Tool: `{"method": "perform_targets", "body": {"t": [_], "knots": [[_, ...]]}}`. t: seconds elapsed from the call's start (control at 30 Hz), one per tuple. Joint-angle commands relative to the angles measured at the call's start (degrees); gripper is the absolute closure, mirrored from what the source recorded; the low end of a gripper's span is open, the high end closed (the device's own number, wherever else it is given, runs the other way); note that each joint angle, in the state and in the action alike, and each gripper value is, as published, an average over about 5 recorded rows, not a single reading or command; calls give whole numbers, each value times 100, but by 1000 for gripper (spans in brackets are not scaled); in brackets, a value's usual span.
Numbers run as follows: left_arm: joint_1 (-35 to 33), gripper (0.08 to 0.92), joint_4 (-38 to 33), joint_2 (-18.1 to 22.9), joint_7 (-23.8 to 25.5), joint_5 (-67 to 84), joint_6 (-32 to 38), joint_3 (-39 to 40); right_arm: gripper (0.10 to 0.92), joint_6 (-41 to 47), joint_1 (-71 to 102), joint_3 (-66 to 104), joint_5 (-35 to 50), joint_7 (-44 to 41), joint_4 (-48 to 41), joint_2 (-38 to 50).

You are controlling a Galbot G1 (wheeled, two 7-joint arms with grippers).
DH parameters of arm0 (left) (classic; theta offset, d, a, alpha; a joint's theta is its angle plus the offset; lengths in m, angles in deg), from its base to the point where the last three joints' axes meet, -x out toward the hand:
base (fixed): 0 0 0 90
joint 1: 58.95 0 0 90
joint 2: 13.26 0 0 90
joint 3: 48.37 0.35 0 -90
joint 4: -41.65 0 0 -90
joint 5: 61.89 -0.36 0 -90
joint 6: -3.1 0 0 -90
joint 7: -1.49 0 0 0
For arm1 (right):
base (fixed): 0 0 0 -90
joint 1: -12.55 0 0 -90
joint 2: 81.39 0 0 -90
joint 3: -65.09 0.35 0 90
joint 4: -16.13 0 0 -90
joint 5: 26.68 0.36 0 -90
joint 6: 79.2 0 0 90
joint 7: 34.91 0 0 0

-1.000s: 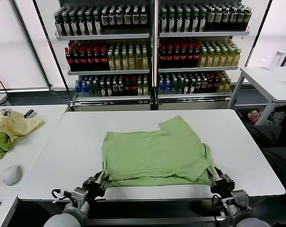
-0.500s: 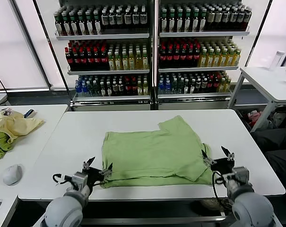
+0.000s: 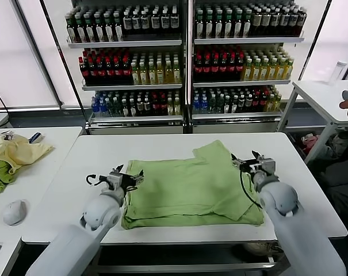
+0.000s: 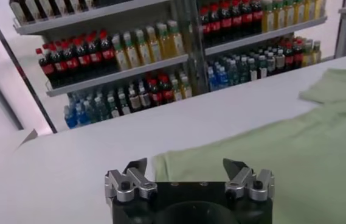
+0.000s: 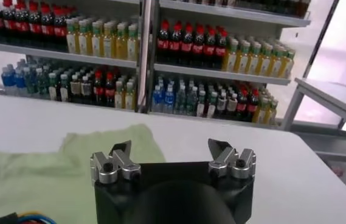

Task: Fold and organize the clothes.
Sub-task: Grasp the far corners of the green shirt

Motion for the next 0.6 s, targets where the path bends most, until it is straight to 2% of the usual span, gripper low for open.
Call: {"method": "perform_targets", "body": {"t": [0.03, 0.6], "knots": [[1318, 177, 2185, 839, -16, -235, -11, 380, 203, -43, -1539, -698, -86, -125, -2053, -528], [1149, 177, 2167, 807, 10, 176, -31, 328, 203, 5, -1773, -487, -436, -669, -3344, -1262]]}}
